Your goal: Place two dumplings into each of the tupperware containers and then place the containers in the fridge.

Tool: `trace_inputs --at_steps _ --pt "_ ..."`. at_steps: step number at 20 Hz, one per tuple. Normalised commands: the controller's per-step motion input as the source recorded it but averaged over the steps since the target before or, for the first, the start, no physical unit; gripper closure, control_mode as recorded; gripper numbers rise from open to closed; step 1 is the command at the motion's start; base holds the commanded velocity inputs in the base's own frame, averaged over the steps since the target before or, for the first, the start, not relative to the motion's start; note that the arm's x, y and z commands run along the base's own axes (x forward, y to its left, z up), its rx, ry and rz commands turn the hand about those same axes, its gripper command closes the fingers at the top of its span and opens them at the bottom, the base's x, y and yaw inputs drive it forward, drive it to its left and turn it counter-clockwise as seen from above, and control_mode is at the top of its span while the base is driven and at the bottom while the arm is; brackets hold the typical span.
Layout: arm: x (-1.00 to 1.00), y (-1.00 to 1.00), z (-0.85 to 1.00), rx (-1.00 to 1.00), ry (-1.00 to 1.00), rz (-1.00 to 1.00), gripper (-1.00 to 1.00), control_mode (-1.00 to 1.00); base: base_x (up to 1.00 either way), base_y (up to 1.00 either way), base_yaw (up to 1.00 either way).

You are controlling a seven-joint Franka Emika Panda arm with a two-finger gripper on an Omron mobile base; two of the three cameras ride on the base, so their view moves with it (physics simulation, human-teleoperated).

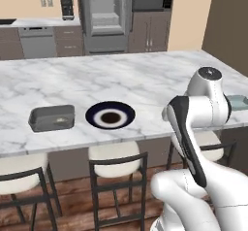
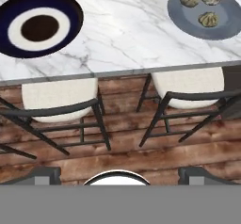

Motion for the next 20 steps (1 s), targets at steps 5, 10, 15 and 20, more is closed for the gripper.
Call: trace_inputs --at_steps 5,10,15,20 --pt "0.0 0.0 0.0 0.0 0.0 0.0 -1.0 1.0 0.0 -0.98 0.0" --pt "0.0 0.0 0.0 0.0 0.0 0.0 -1.0 1.0 0.03 -0.73 0.0" --pt "0.0 0.0 0.0 0.0 0.0 0.0 -1.0 1.0 0.16 -0.58 0.0" --pt "0.0 0.0 0.0 0.0 0.0 0.0 -1.0 1.0 0.46 -0.04 0.0"
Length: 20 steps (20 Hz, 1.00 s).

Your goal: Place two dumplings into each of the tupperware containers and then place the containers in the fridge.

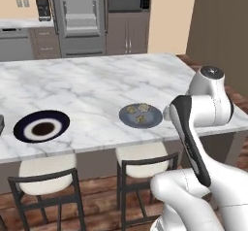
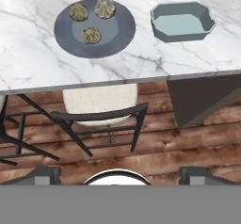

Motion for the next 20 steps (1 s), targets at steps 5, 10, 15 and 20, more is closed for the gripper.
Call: trace_inputs --at_steps 5,10,15,20 --pt "0.0 0.0 0.0 0.0 0.0 0.0 -1.0 1.0 0.62 0.0 0.0" --pt "0.0 0.0 0.0 0.0 0.0 0.0 -1.0 1.0 0.45 -0.04 0.0" --pt "0.29 0.0 0.0 0.0 0.0 0.0 -1.0 -1.0 0.32 -0.01 0.0" --pt "0.96 0.0 -0.16 0.0 0.0 0.0 -1.0 -1.0 0.0 0.0 0.0"
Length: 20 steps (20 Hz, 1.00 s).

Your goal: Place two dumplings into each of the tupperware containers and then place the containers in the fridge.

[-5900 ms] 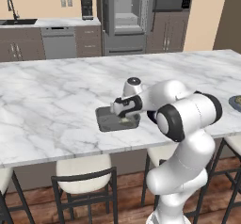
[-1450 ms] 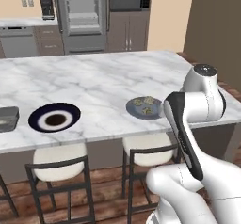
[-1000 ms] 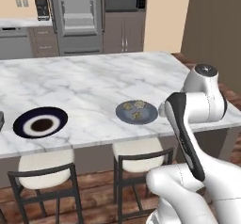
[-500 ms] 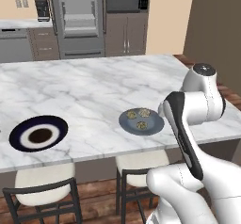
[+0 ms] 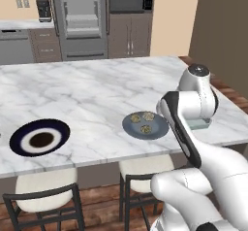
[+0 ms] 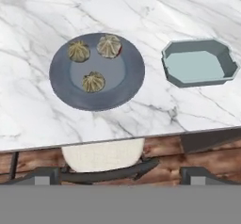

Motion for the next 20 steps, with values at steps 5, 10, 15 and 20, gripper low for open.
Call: trace_inputs --at_steps 5,10,15,20 --pt "0.78 0.06 -0.43 0.0 0.0 0.0 -1.0 -1.0 0.0 0.0 0.0" --pt "0.61 0.02 -0.58 0.0 0.0 0.0 -1.0 -1.0 0.0 0.0 0.0" --pt "0.51 0.23 -0.43 0.0 0.0 0.0 -1.0 -1.0 0.0 0.0 0.0" --pt "0.35 0.21 -0.38 0.0 0.01 0.0 -1.0 -1.0 0.0 0.0 0.0"
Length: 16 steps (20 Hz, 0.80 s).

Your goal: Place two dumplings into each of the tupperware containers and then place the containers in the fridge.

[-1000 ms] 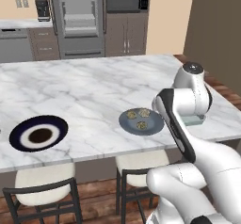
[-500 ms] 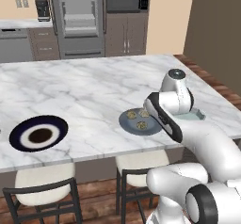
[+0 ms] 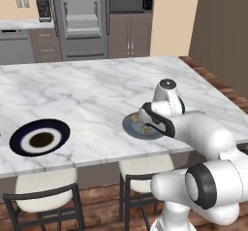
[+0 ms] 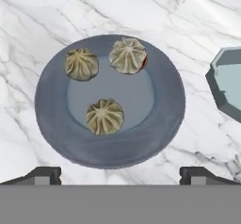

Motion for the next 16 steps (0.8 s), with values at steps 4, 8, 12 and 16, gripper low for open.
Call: trace_inputs --at_steps 4,8,12,16 --pt "0.27 0.12 -0.31 0.0 0.02 0.0 -1.0 -1.0 0.0 0.0 0.0" --pt "0.35 0.01 -0.27 0.02 0.0 0.0 -1.0 -1.0 0.0 0.0 0.0" --pt "0.23 0.0 -0.39 0.03 0.0 0.0 -1.0 -1.0 0.0 0.0 0.0" --pt "0.0 0.0 -0.36 0.01 0.01 0.0 -1.0 -1.0 0.0 0.0 0.0"
